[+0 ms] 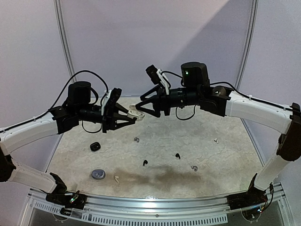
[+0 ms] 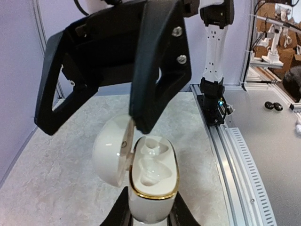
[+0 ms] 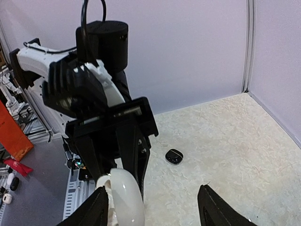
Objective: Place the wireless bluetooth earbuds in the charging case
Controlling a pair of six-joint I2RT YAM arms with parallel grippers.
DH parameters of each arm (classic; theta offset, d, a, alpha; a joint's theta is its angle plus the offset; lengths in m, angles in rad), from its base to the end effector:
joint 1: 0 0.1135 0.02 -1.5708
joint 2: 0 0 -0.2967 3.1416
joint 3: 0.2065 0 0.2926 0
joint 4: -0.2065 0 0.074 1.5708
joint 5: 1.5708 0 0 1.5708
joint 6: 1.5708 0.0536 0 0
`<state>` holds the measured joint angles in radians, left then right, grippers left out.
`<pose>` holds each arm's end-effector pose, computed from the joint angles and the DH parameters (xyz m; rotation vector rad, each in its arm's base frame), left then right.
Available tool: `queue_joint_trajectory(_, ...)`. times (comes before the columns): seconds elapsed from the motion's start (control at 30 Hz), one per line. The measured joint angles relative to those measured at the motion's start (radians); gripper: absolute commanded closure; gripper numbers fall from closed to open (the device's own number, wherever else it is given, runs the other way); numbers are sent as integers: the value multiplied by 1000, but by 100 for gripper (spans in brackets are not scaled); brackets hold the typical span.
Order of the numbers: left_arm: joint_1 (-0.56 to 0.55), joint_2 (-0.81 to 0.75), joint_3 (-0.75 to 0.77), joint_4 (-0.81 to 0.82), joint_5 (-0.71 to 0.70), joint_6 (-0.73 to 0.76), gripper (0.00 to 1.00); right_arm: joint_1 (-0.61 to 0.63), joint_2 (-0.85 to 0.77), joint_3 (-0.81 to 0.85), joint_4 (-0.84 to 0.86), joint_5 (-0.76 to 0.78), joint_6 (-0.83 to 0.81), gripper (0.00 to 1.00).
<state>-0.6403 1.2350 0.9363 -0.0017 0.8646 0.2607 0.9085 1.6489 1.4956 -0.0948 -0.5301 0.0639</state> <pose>0.2302 -0.2224 0.3345 1.3310 1.3499 -1.0628 0.2565 0.3730 0.3953 -1.1463 1.5706 1.1484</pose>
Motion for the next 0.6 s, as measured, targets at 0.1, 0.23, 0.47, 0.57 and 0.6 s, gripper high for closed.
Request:
queue_joint_trajectory(0.1,-1,0,-23,42,0,-60,100,0,5,31,-8,-8,10,28)
queue_joint_trajectory(0.23,-1,0,-39,72,0,-115,100,0,13,64,-19,-24,14,27)
queue_joint_trajectory(0.47,-1,0,-42,103,-9,-170,100,-1,25,82,-53,-29,14,23)
queue_joint_trajectory(0.57,-1,0,-48,122,-25,-196,100,-13,26,111,-109,-11,36,24)
queue_joint_trajectory(0.6,-1,0,-52,131,-36,-207,100,-26,26,135,-144,7,54,24)
